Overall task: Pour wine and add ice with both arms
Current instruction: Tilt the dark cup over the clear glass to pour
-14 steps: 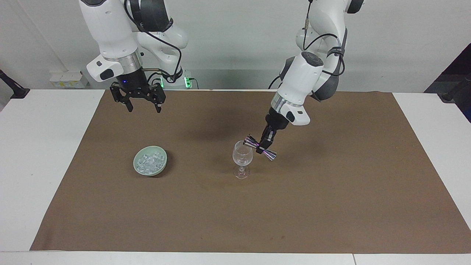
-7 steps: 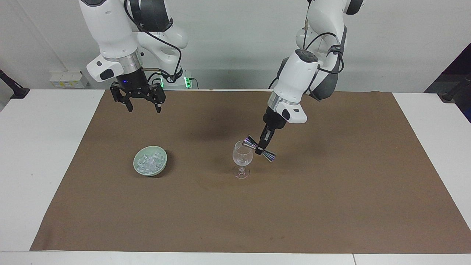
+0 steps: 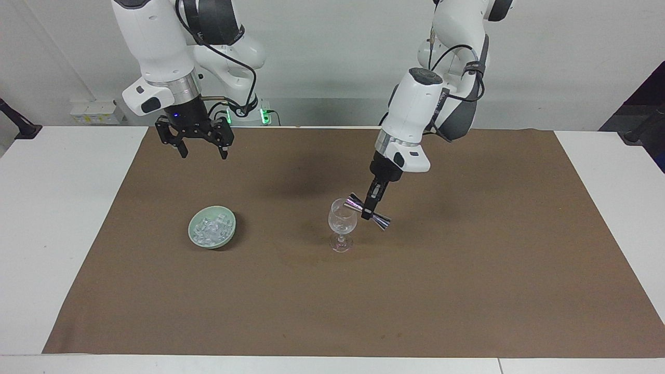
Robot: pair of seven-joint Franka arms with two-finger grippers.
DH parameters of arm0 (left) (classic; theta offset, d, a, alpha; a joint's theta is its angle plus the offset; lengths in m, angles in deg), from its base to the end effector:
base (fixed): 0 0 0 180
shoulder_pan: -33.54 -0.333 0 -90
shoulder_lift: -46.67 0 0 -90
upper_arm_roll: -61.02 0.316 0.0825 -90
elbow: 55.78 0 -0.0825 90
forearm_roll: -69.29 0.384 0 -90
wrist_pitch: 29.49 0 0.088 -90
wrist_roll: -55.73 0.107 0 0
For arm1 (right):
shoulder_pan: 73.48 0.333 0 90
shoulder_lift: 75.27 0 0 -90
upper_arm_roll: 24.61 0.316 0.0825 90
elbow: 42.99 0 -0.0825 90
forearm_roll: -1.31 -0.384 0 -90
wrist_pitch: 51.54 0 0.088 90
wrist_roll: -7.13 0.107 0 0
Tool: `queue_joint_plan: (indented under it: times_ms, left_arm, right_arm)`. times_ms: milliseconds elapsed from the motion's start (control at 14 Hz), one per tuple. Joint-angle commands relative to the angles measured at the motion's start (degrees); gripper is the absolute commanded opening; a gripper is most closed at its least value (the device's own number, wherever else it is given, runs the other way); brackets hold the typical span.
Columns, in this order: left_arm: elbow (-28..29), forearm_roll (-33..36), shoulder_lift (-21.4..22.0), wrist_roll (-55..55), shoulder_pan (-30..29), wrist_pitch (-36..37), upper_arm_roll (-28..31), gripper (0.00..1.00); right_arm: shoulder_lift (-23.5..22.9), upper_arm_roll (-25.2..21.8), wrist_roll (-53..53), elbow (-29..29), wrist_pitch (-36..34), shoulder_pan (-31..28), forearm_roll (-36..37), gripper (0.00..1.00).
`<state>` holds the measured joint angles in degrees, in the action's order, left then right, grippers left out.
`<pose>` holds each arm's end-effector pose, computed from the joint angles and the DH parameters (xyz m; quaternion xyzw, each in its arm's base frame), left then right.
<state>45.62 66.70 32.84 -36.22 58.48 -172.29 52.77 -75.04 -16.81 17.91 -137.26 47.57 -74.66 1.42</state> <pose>0.5612 -0.3575 0.4784 0.8354 0.4937 0.0802 0.2278 0.5634 0.0654 0.6057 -0.9984 0.0361 -0.0439 0.0055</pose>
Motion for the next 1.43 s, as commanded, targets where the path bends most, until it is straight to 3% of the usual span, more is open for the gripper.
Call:
queue_joint_plan:
  times_ms: [0,713,1354]
  left_arm:
    - [-2.3,2.9,-1.2,-1.8,2.0,0.2,1.1,0.0]
    - [-4.2,11.5,-1.5,-1.3,2.0,3.2,1.0,0.0]
    - [-5.6,13.3,-1.7,-1.4,3.4,4.8,1.0,0.0]
  right_arm:
    - [0.4,0.5,-1.3,0.0,-0.2,-1.2,-1.3,1.0]
    - [0.4,0.5,-1.3,0.1,-0.2,-1.2,-1.3,1.0]
    - [0.4,0.5,-1.3,0.0,-0.2,-1.2,-1.3,1.0]
